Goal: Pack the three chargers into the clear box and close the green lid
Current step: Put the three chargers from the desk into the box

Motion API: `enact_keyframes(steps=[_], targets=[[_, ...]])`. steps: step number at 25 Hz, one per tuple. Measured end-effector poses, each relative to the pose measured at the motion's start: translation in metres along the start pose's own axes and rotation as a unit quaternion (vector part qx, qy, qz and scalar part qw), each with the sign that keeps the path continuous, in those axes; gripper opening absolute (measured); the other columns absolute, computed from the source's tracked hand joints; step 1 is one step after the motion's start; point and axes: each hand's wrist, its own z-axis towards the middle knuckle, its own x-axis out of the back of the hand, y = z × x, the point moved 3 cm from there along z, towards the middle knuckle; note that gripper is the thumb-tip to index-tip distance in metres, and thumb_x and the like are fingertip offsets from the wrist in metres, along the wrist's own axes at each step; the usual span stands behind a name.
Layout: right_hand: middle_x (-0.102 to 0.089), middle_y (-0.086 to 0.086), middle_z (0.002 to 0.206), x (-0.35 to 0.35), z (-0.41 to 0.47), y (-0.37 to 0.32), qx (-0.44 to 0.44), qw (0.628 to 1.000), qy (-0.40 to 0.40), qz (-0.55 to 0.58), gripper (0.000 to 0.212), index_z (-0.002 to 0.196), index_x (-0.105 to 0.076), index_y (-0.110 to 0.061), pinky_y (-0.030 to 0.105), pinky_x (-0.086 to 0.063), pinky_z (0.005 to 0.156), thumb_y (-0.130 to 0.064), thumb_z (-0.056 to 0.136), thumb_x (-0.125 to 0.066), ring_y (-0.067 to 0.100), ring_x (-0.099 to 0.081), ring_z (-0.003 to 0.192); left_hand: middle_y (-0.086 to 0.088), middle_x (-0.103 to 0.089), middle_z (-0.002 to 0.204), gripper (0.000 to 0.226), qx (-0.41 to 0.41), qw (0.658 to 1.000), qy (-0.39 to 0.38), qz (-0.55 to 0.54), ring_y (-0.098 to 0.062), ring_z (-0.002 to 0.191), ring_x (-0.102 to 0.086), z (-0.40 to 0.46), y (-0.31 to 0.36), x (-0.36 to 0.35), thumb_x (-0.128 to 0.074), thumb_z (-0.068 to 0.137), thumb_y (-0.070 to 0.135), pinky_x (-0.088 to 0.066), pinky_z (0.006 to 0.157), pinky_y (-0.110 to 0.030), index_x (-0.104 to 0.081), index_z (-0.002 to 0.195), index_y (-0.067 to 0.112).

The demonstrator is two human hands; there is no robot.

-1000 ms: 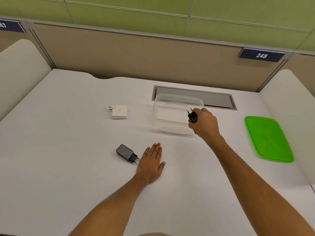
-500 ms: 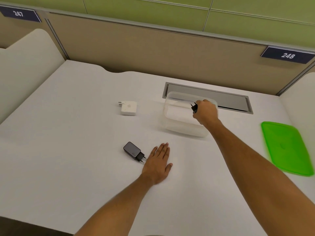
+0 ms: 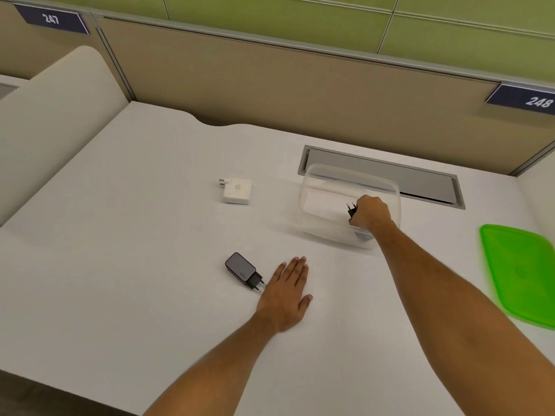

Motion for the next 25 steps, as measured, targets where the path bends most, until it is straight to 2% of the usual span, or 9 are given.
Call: enact_keyframes(steps=[7,11,14,16,18,20,22,25], targets=[[-0.069,0.016,0.102,-0.008,0.001,0.010,-0.049,0.998,-0.013,0.027,0.026,0.103,-0.062,-0.002,0.029,-0.043,0.068,-0.016,0.083,-0.069,0.032,-0.065,0.093,-0.008,0.003,0.160,0.067,0.004,1.000,-0.004,0.000,-0.019,0.146,0.009,0.001,-0.001,-0.003,-0.016,0.097,0.046,0.006,0.118,-0.041,-0.004,0.150,0.007],[-0.069,0.014,0.098,0.000,-0.005,0.007,-0.072,0.997,-0.005,0.023,0.023,0.098,-0.062,-0.004,0.031,-0.047,0.067,-0.017,0.081,-0.068,0.029,-0.062,0.082,-0.009,-0.002,0.160,0.067,0.006,1.000,0.001,0.003,-0.020,0.147,0.003,0.001,0.000,-0.001,-0.018,0.097,0.045,0.003,0.118,-0.041,-0.009,0.150,0.006],[-0.068,0.014,0.097,0.030,-0.013,-0.019,-0.071,0.992,0.100,0.032,0.022,0.100,-0.064,-0.006,0.034,-0.049,0.069,-0.013,0.080,-0.062,0.034,-0.065,0.089,-0.008,0.002,0.160,0.067,0.004,1.000,0.001,0.001,-0.019,0.147,0.008,0.000,0.000,-0.002,-0.017,0.097,0.046,0.006,0.118,-0.039,-0.005,0.150,0.007],[-0.067,0.014,0.099,0.052,-0.024,-0.048,-0.021,0.979,0.189,0.076,0.024,0.100,-0.065,-0.007,0.034,-0.048,0.070,-0.018,0.079,-0.061,0.036,-0.064,0.090,-0.008,0.003,0.160,0.067,0.005,1.000,0.002,0.000,-0.019,0.146,0.009,0.001,-0.001,-0.002,-0.016,0.097,0.046,0.007,0.118,-0.038,-0.004,0.150,0.007],[-0.068,0.012,0.101,0.063,-0.041,-0.081,0.050,0.965,0.231,0.116,0.028,0.103,-0.066,-0.010,0.032,-0.046,0.070,-0.025,0.080,-0.062,0.035,-0.064,0.092,-0.008,0.004,0.161,0.067,0.005,1.000,0.000,-0.005,-0.019,0.146,0.010,0.001,0.000,0.000,-0.017,0.097,0.045,0.006,0.118,-0.038,-0.003,0.150,0.007],[-0.069,0.009,0.103,0.057,-0.060,-0.113,0.112,0.963,0.206,0.135,0.031,0.107,-0.066,-0.014,0.032,-0.046,0.072,-0.031,0.081,-0.062,0.032,-0.064,0.096,-0.008,0.003,0.160,0.067,0.005,1.000,0.004,-0.002,-0.019,0.146,0.009,0.001,0.001,0.000,-0.018,0.097,0.045,0.005,0.119,-0.039,-0.004,0.150,0.007],[-0.069,0.007,0.108,0.034,-0.079,-0.139,0.167,0.969,0.139,0.118,0.033,0.111,-0.065,-0.016,0.032,-0.046,0.075,-0.033,0.083,-0.061,0.030,-0.063,0.100,-0.009,-0.003,0.160,0.066,0.004,1.000,0.015,-0.003,-0.021,0.147,0.004,0.000,0.001,0.000,-0.019,0.096,0.044,0.003,0.119,-0.039,-0.008,0.150,0.006],[-0.066,0.009,0.113,-0.011,-0.104,-0.167,0.238,0.970,0.029,0.048,0.037,0.115,-0.062,-0.013,0.034,-0.047,0.077,-0.035,0.085,-0.059,0.032,-0.062,0.102,-0.010,-0.029,0.155,0.063,0.006,0.999,0.024,-0.033,-0.024,0.144,-0.018,-0.001,0.001,0.003,-0.026,0.094,0.044,-0.005,0.120,-0.039,-0.027,0.146,0.008]])
